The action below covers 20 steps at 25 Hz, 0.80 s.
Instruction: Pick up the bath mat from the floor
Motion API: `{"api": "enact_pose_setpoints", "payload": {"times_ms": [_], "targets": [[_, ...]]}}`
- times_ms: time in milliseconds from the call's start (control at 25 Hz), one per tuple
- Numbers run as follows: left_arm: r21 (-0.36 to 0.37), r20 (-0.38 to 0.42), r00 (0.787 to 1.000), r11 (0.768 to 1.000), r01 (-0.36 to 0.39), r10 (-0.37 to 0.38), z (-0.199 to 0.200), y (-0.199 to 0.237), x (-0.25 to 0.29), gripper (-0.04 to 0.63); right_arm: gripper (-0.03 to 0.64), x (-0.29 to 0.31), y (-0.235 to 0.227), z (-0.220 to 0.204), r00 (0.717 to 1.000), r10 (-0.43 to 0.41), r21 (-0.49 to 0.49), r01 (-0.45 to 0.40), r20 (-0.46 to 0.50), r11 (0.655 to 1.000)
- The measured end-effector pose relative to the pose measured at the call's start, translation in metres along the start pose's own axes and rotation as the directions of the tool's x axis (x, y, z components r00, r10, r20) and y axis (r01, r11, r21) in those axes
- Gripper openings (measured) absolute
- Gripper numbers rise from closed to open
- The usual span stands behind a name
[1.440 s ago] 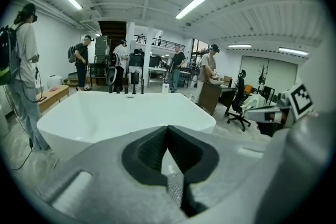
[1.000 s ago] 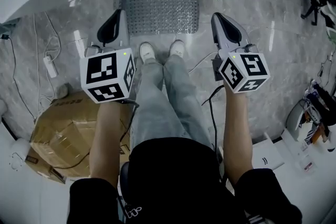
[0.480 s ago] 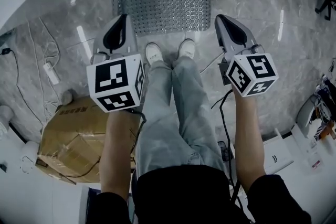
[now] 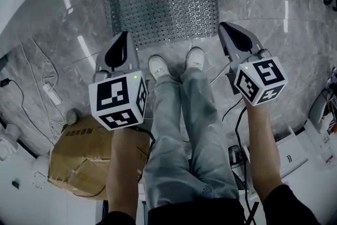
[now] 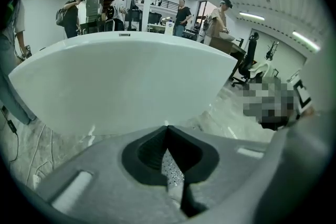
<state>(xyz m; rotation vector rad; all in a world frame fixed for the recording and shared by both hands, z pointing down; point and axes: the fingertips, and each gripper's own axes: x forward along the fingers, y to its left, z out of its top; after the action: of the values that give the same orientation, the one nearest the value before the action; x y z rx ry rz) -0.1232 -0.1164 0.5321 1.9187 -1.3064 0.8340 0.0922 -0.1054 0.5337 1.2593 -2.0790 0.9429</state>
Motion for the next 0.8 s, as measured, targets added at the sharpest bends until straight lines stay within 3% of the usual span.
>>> {"api": "enact_pose_setpoints", "payload": {"times_ms": [320, 800], "targets": [[-0.068, -0.081, 0.997, 0.998, -0.009, 0.004, -0.063, 0.011, 0.074, 0.002, 0.008, 0.052, -0.028, -0.075, 0.996, -0.067, 0.032, 0.069, -0.061, 0.997], [-0.072, -0.172, 0.985, 0.997, -0.017, 0.005, -0.153, 0.022, 0.151, 0.002, 0.008, 0.135, -0.038, -0.149, 0.989, -0.011, 0.046, 0.018, -0.147, 0.999]]}}
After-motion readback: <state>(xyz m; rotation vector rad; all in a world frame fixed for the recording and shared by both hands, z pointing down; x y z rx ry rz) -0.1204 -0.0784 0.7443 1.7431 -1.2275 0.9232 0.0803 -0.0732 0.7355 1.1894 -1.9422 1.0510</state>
